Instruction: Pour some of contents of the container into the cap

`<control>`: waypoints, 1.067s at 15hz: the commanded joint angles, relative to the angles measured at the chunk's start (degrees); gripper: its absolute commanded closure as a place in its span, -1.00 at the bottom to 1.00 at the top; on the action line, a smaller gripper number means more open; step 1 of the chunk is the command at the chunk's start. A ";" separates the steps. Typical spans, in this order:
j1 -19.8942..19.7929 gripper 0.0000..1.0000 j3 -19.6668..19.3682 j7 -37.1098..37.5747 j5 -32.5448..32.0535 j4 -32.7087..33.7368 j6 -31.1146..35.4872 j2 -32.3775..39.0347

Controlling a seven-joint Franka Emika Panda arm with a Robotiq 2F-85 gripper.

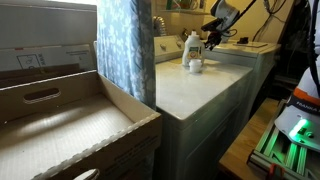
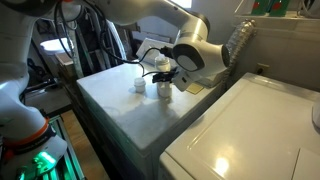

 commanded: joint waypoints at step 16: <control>6.80 -1.00 3.33 -18.47 -41.78 -8.90 6.86 -26.69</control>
